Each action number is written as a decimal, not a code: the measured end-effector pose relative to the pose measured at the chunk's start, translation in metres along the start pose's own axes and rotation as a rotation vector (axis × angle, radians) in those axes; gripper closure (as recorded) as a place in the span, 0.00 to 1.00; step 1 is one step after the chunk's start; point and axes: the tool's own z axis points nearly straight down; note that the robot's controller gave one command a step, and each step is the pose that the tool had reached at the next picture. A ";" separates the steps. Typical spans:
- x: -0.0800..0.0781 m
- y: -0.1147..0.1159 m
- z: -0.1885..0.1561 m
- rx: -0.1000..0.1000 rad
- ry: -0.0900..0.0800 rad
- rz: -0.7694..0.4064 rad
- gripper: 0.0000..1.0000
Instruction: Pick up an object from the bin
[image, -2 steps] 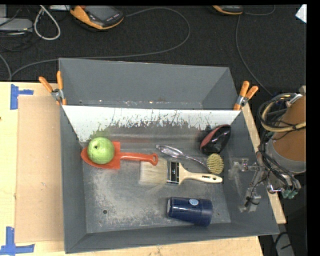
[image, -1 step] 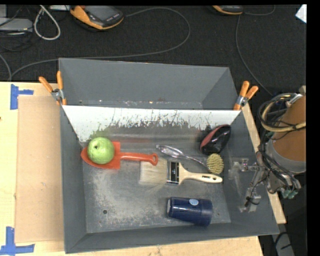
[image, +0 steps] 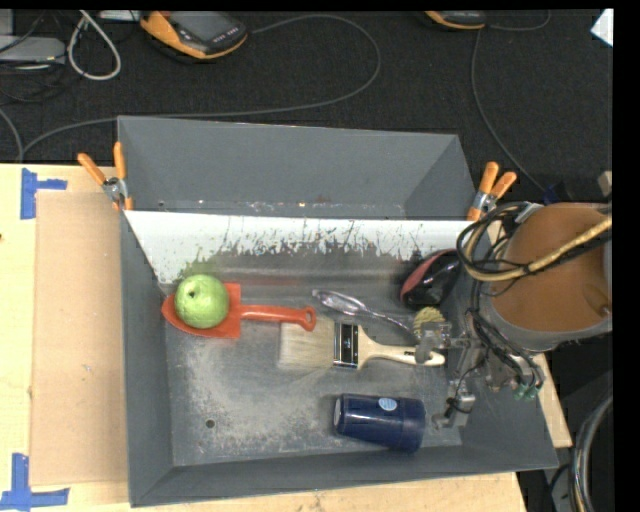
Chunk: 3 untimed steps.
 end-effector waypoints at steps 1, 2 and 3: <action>-0.018 -0.003 0.021 0.004 -0.009 0.042 0.00; 0.005 0.044 0.066 0.001 -0.001 0.002 0.00; -0.013 0.021 0.081 0.003 -0.013 0.079 0.00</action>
Offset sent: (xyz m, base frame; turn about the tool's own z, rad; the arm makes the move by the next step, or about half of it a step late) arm -0.0070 0.0429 -0.0658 0.0048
